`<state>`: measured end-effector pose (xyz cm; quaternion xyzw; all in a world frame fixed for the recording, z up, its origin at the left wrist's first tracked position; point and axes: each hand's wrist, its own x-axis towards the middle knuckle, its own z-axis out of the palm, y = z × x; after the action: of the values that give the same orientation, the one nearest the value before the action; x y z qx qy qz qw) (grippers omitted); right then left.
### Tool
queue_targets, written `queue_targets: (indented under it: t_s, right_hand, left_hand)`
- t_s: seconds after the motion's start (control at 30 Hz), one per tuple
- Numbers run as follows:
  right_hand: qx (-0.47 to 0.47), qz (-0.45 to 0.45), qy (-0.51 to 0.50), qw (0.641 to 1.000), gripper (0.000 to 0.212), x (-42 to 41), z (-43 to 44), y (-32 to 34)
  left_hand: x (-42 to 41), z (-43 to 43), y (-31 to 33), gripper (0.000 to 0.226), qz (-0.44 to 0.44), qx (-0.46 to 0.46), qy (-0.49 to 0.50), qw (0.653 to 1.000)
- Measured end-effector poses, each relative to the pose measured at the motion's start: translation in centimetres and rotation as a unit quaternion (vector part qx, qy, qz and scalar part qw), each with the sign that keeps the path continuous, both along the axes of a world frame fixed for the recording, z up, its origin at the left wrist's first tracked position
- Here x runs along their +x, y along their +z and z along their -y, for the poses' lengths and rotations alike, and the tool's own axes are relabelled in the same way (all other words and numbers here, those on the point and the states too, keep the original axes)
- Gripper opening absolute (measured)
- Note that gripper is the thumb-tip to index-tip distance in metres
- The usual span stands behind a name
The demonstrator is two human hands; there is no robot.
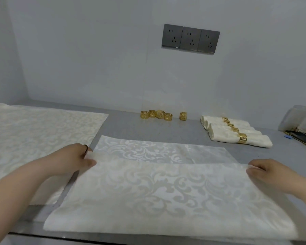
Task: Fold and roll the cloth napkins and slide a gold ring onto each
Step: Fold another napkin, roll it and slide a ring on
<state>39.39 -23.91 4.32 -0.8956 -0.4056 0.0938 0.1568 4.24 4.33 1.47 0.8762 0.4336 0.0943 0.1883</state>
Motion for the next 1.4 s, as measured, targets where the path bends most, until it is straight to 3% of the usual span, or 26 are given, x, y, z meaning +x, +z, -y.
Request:
queue_targets:
  t_s: [0.27,0.43,0.7,0.87,1.07,1.23,1.4]
  right_hand:
    - [-0.005,0.017,-0.033,0.999,0.024,3.0,-7.2,-0.4]
    - [-0.001,0.026,-0.033,0.999,0.036,4.4,-10.1,-1.6]
    - [0.006,0.052,-0.051,0.997,0.017,5.9,-14.1,-2.8]
    - [-0.026,0.094,-0.069,0.993,0.028,6.5,-15.4,-3.5]
    - [-0.042,0.112,-0.075,0.990,0.017,7.1,-16.3,-3.7]
    - [-0.044,0.126,-0.096,0.986,0.033,7.6,-17.0,-3.9]
    - [-0.051,0.152,-0.106,0.981,0.030,7.2,-17.5,-3.7]
  left_hand:
    - [4.1,-5.1,-0.7,0.056,0.080,-0.038,0.082,0.993]
    - [5.7,-8.1,-1.9,0.056,0.115,-0.052,0.109,0.986]
    - [6.5,-10.6,-3.7,0.049,0.126,0.007,0.141,0.982]
    - [6.9,-10.8,-3.9,0.041,0.121,0.023,0.179,0.976]
    - [7.1,-10.8,-4.0,0.038,0.112,0.041,0.209,0.971]
    - [7.4,-10.6,-3.9,0.031,0.100,0.053,0.226,0.968]
    - [7.4,-10.6,-3.9,0.032,0.102,0.055,0.225,0.968]
